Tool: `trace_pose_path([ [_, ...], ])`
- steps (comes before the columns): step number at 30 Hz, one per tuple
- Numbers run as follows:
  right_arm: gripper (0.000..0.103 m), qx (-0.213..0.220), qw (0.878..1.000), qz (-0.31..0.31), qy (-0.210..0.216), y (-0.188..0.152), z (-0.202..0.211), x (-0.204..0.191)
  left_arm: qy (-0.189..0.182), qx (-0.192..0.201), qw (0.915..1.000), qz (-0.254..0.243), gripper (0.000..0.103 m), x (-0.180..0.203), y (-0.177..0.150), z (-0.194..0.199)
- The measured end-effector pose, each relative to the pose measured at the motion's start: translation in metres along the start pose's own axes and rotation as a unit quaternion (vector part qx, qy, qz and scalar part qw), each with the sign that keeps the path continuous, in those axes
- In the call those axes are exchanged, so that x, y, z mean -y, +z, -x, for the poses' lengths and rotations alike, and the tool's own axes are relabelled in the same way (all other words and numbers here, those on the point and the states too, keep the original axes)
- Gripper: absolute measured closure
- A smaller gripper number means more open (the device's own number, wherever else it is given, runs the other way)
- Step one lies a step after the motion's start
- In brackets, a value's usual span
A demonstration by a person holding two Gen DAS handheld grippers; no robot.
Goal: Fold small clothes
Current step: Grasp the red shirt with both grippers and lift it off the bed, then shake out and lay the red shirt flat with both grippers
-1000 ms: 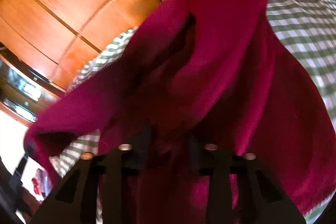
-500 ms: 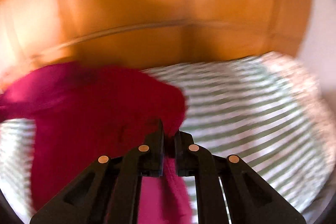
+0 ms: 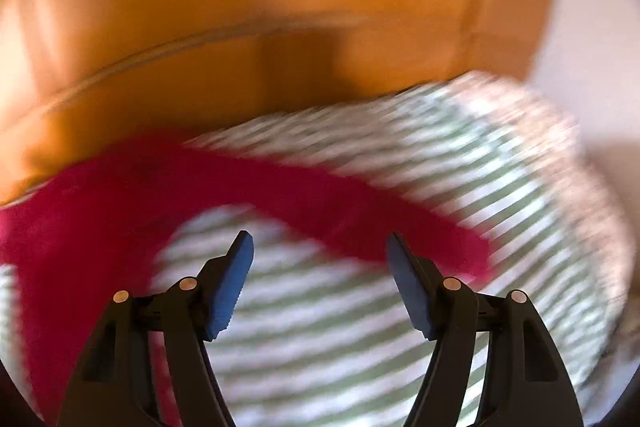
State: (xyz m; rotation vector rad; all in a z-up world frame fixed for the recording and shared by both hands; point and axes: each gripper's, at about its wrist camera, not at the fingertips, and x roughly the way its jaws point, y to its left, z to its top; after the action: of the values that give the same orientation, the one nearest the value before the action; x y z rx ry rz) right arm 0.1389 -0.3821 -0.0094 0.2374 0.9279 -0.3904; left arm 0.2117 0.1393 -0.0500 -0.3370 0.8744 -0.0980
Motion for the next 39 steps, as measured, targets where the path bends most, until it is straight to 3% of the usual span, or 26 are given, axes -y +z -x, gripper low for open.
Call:
trace_pose_path([
  [3, 0.049, -0.071, 0.989, 0.009, 0.127, -0.054, -0.003, -0.042, -0.058, -0.034, 0.9975, 0.020, 0.049, 0.013, -0.032, -0.010],
  [6, 0.051, -0.119, 0.972, 0.005, 0.203, -0.095, -0.011, -0.080, -0.092, -0.060, 0.9931, 0.041, 0.050, 0.022, -0.053, -0.021],
  [8, 0.051, -0.129, 0.968, 0.007, 0.217, -0.111, -0.017, -0.098, -0.106, -0.068, 0.9909, 0.048, 0.050, 0.030, -0.060, -0.025],
  [9, 0.051, -0.129, 0.970, 0.005, 0.207, -0.117, -0.023, -0.107, -0.113, -0.069, 0.9898, 0.051, 0.050, 0.033, -0.063, -0.028],
  [13, 0.051, -0.093, 0.982, 0.001, 0.166, -0.113, -0.019, -0.109, -0.116, -0.075, 0.9894, 0.044, 0.080, 0.046, -0.068, -0.035],
  [17, 0.051, -0.046, 0.995, 0.036, 0.075, -0.111, 0.002, -0.077, -0.126, -0.081, 0.9882, 0.032, 0.103, 0.053, -0.068, -0.041],
  [21, 0.051, -0.070, 0.992, 0.102, 0.023, -0.129, -0.005, -0.062, -0.131, -0.059, 0.9894, 0.023, 0.103, 0.055, -0.062, -0.031],
  [23, 0.066, -0.072, 0.990, 0.121, 0.021, -0.139, -0.004, -0.062, -0.125, -0.043, 0.9911, 0.016, 0.103, 0.054, -0.057, -0.019],
  [24, 0.086, -0.072, 0.989, 0.126, 0.030, -0.137, -0.004, -0.062, -0.124, -0.031, 0.9917, 0.015, 0.103, 0.051, -0.052, -0.009],
  [25, 0.095, -0.072, 0.988, 0.132, 0.036, -0.140, 0.000, -0.067, -0.125, -0.021, 0.9918, 0.017, 0.103, 0.046, -0.047, 0.001],
  [29, 0.095, -0.055, 0.985, 0.144, 0.081, -0.136, 0.035, -0.069, -0.123, 0.029, 0.9917, 0.024, 0.103, 0.021, -0.026, 0.049],
  [33, 0.096, -0.036, 0.987, 0.115, 0.105, -0.133, 0.071, -0.048, -0.108, 0.065, 0.9916, 0.029, 0.103, -0.009, -0.016, 0.085],
  [35, 0.096, -0.028, 0.991, 0.095, 0.090, -0.135, 0.081, -0.029, -0.110, 0.048, 0.9923, 0.030, 0.103, -0.015, -0.022, 0.080],
  [36, 0.097, -0.028, 0.993, 0.087, 0.077, -0.136, 0.082, -0.018, -0.115, 0.038, 0.9919, 0.040, 0.101, -0.017, -0.028, 0.072],
  [37, 0.097, -0.030, 0.994, 0.078, 0.067, -0.139, 0.081, -0.010, -0.118, 0.027, 0.9917, 0.045, 0.090, -0.019, -0.034, 0.066],
  [38, 0.098, -0.035, 0.996, 0.067, 0.053, -0.143, 0.079, 0.001, -0.117, 0.010, 0.9915, 0.055, 0.071, -0.020, -0.042, 0.053],
  [39, 0.099, -0.038, 0.997, 0.060, 0.041, -0.147, 0.076, 0.006, -0.117, 0.002, 0.9911, 0.065, 0.062, -0.020, -0.049, 0.044],
])
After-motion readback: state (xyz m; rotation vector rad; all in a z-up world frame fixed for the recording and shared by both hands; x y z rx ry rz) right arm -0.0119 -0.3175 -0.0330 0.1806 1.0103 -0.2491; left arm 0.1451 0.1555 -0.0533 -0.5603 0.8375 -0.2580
